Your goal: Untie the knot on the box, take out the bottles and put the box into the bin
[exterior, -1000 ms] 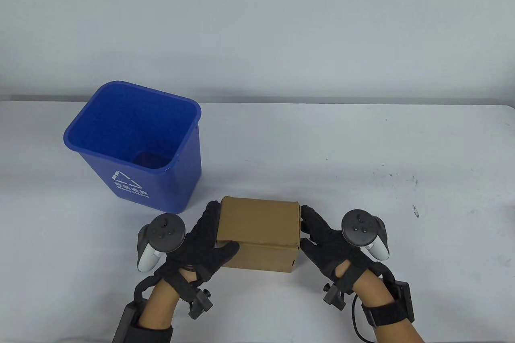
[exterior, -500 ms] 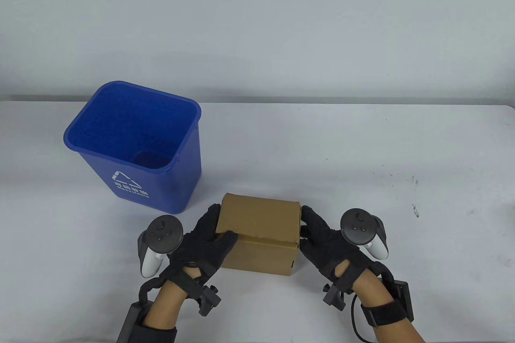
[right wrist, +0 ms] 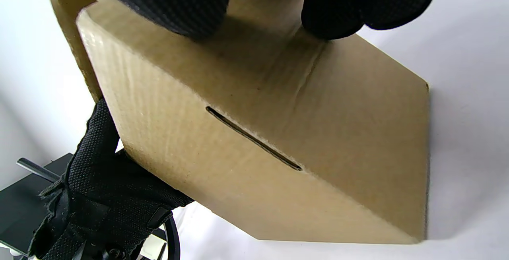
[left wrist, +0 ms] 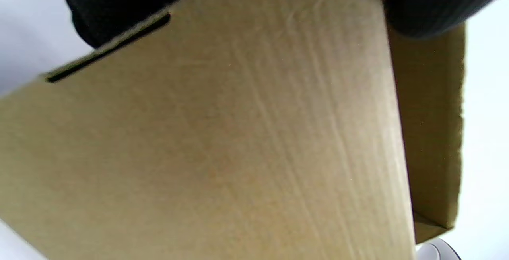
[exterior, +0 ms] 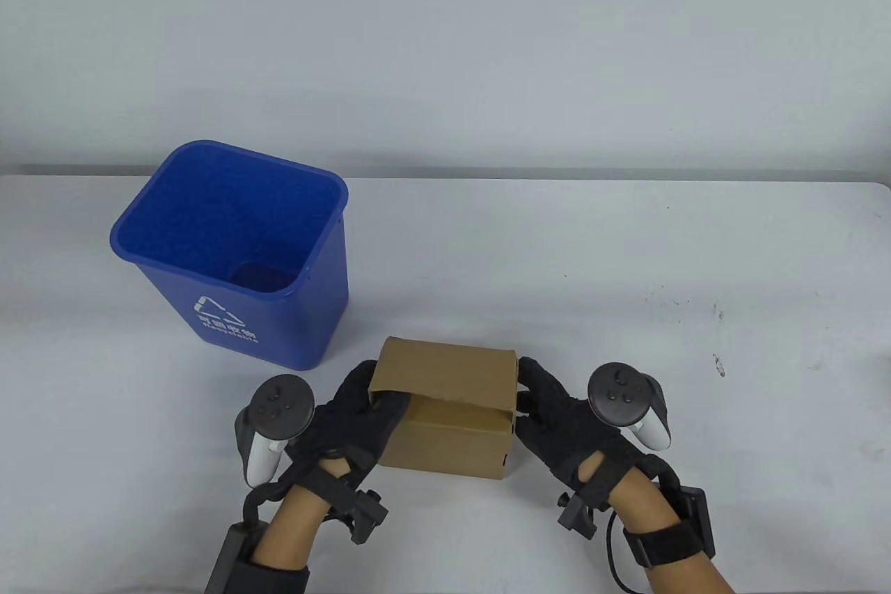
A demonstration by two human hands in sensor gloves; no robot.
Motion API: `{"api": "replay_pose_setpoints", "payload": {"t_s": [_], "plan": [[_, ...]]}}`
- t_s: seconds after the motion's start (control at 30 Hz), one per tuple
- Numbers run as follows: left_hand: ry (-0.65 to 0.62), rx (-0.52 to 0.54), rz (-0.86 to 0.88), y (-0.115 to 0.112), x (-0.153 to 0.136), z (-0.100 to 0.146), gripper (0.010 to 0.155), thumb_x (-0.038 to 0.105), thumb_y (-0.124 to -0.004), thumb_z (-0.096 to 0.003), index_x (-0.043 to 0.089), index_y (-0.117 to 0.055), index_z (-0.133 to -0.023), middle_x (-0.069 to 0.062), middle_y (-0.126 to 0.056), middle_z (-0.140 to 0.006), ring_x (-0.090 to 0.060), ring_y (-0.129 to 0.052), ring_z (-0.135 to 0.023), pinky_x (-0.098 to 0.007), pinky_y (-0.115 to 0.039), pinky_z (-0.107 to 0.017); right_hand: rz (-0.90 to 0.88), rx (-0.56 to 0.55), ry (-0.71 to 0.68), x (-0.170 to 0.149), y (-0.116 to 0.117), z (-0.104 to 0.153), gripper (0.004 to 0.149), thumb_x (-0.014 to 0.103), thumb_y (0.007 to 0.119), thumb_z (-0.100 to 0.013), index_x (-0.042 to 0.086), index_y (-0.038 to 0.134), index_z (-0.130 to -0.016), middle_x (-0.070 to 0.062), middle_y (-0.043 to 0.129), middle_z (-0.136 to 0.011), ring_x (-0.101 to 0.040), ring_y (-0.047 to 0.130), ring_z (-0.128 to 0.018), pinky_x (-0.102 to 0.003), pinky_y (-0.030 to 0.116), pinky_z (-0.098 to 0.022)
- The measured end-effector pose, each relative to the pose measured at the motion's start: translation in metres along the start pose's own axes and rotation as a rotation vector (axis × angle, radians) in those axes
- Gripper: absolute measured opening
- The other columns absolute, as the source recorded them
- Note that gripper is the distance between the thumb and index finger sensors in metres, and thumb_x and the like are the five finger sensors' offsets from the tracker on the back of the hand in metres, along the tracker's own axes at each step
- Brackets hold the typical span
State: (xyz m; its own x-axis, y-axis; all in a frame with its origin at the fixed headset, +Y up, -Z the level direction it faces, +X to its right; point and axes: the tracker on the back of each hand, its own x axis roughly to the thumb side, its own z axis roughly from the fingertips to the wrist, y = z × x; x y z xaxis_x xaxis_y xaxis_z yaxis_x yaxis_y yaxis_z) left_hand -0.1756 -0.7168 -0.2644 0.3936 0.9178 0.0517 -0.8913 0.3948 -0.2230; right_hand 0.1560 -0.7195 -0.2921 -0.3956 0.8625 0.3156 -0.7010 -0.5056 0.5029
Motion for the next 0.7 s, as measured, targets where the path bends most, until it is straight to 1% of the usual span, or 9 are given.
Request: {"api": "replay_pose_setpoints", "payload": {"t_s": [0.1, 0.2, 0.37, 0.4, 0.43, 0.47, 0.53, 0.63, 0.7], "plan": [[0.053, 0.012, 0.025, 0.003, -0.002, 0.0, 0.1, 0.076, -0.063, -0.047, 0.0, -0.041, -0.109, -0.028, -0.055, -0.106, -0.054, -0.076, -0.088, -0.061, -0.08, -0.058, -0.003, 0.003, -0.003, 0.0, 0.0, 0.0, 0.077, 0.026, 0.066, -0.049, 0.0, 0.017, -0.103, -0.028, 0.021, -0.105, -0.052, 0.06, -0.088, -0.062, 0.058, -0.06], [0.088, -0.024, 0.112, 0.007, -0.006, -0.002, 0.098, 0.075, -0.064, -0.0479, 0.001, -0.044, -0.109, -0.028, -0.056, -0.106, -0.055, -0.076, -0.089, -0.063, -0.081, -0.057, -0.021, 0.008, -0.005, -0.002, -0.001, -0.001, 0.076, 0.025, 0.066, -0.049, 0.001, 0.018, -0.103, -0.027, 0.02, -0.106, -0.052, 0.059, -0.089, -0.063, 0.057, -0.061], [0.111, -0.051, 0.121, 0.01, -0.003, -0.004, 0.101, 0.078, -0.062, -0.0479, 0.0, -0.044, -0.109, -0.031, -0.055, -0.105, -0.058, -0.075, -0.089, -0.065, -0.08, -0.057, -0.031, 0.008, -0.009, -0.002, -0.001, -0.001, 0.077, 0.026, 0.067, -0.049, 0.004, 0.017, -0.104, -0.024, 0.02, -0.107, -0.052, 0.057, -0.09, -0.063, 0.057, -0.061], [0.098, -0.064, 0.124, 0.01, -0.002, -0.005, 0.101, 0.078, -0.062, -0.0479, -0.001, -0.043, -0.109, -0.031, -0.054, -0.105, -0.059, -0.074, -0.089, -0.066, -0.079, -0.057, -0.039, 0.009, -0.007, -0.003, -0.001, -0.001, 0.077, 0.026, 0.067, -0.049, 0.004, 0.017, -0.104, -0.024, 0.02, -0.107, -0.052, 0.057, -0.09, -0.063, 0.056, -0.061], [0.088, -0.09, 0.129, 0.009, -0.002, -0.005, 0.103, 0.078, -0.061, -0.0479, -0.001, -0.039, -0.111, -0.033, -0.051, -0.106, -0.061, -0.071, -0.09, -0.069, -0.077, -0.057, -0.041, 0.012, -0.003, -0.004, -0.001, -0.001, 0.077, 0.025, 0.067, -0.049, 0.004, 0.017, -0.104, -0.024, 0.02, -0.107, -0.052, 0.057, -0.09, -0.063, 0.056, -0.061], [0.078, -0.153, 0.149, 0.008, -0.001, -0.005, 0.105, 0.078, -0.062, -0.0479, 0.0, -0.032, -0.112, -0.034, -0.045, -0.108, -0.063, -0.065, -0.092, -0.072, -0.073, -0.058, -0.042, 0.022, 0.004, -0.006, -0.001, -0.001, 0.076, 0.025, 0.067, -0.049, 0.003, 0.018, -0.104, -0.024, 0.019, -0.106, -0.052, 0.057, -0.09, -0.063, 0.056, -0.061], [0.033, -0.236, 0.157, 0.008, -0.001, -0.007, 0.104, 0.072, -0.068, -0.0494, 0.006, -0.02, -0.114, -0.037, -0.035, -0.109, -0.067, -0.055, -0.094, -0.075, -0.068, -0.06, -0.066, 0.035, 0.014, -0.01, -0.002, -0.001, 0.076, 0.025, 0.066, -0.049, 0.003, 0.017, -0.104, -0.025, 0.019, -0.106, -0.052, 0.056, -0.091, -0.064, 0.056, -0.061], [0.0, -0.314, 0.112, 0.008, -0.009, -0.009, 0.102, 0.064, -0.073, -0.0514, 0.012, -0.011, -0.113, -0.031, -0.027, -0.111, -0.061, -0.05, -0.097, -0.072, -0.065, -0.062, -0.135, 0.051, 0.024, -0.014, -0.002, -0.002, 0.076, 0.026, 0.066, -0.05, 0.003, 0.019, -0.104, -0.026, 0.02, -0.106, -0.054, 0.054, -0.091, -0.065, 0.055, -0.061], [-0.003, -0.339, 0.171, 0.01, -0.017, -0.009, 0.104, 0.065, -0.074, -0.0508, 0.011, -0.01, -0.113, -0.03, -0.024, -0.112, -0.059, -0.049, -0.097, -0.07, -0.063, -0.064, -0.16, 0.086, 0.043, -0.013, -0.005, 0.0, 0.076, 0.03, 0.066, -0.05, 0.001, 0.019, -0.103, -0.028, 0.019, -0.105, -0.055, 0.06, -0.087, -0.064, 0.058, -0.058]]}}
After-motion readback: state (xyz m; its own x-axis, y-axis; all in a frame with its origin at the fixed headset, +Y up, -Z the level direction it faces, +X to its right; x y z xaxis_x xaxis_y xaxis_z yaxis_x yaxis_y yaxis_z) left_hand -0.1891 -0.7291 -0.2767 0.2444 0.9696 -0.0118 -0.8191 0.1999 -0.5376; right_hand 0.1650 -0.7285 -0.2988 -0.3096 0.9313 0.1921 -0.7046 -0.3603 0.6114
